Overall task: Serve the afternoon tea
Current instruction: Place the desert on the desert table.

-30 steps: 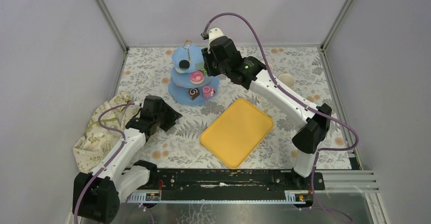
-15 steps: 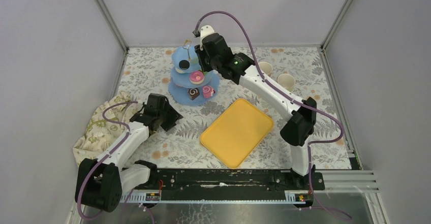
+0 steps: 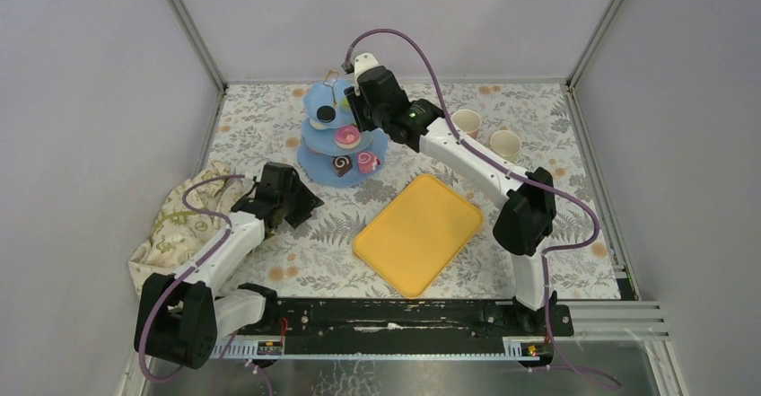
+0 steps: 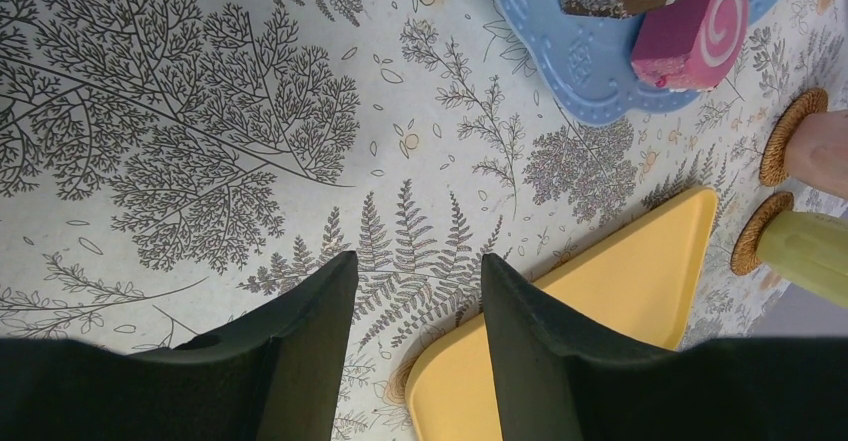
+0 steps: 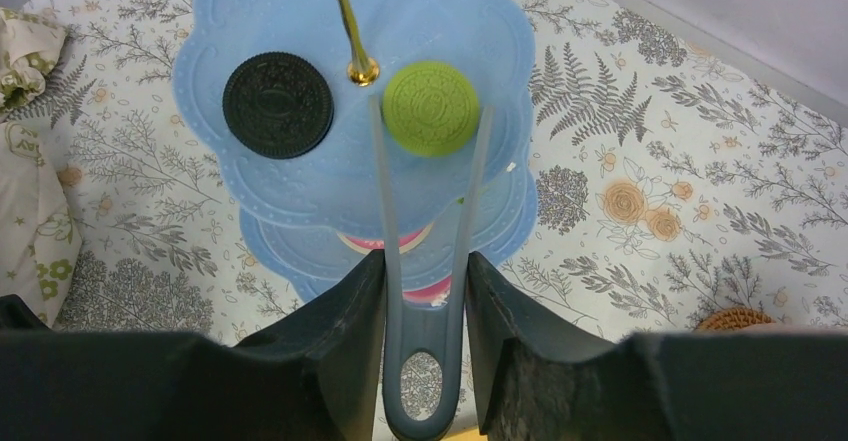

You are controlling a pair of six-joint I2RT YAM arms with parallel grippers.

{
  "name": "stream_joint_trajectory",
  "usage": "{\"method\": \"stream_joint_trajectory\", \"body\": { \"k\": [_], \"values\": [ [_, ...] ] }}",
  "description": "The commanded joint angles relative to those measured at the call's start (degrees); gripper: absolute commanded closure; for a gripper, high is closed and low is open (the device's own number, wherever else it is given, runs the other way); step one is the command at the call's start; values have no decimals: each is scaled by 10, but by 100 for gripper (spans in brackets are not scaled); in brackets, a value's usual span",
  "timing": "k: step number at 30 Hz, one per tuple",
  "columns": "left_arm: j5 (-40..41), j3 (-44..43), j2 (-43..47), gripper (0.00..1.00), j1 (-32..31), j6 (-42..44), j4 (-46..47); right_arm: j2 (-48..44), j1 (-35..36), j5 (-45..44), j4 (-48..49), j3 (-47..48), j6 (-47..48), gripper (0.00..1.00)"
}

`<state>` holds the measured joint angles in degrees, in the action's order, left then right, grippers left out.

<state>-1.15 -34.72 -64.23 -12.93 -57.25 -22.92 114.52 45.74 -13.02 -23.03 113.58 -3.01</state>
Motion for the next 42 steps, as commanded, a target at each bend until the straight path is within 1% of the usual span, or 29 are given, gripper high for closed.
{"method": "stream_joint_trajectory", "body": {
  "k": [1, 5, 31, 37, 42],
  "values": [
    [6, -11, -2, 44, 5, 8, 30, -22, -4, -15, 37, 1, 11, 59],
    [5, -9, 1, 44, 6, 6, 28, -27, -5, -13, 39, -2, 8, 58],
    [12, -12, 34, 44, 5, 0, 1, -103, -5, 0, 40, -37, -6, 61],
    [15, -10, 50, 44, 5, -2, -10, -148, -4, 3, 45, -79, -16, 62],
    [24, -13, 72, 44, 5, -1, -24, -216, 3, -14, 49, -155, -23, 62]
  ]
}}
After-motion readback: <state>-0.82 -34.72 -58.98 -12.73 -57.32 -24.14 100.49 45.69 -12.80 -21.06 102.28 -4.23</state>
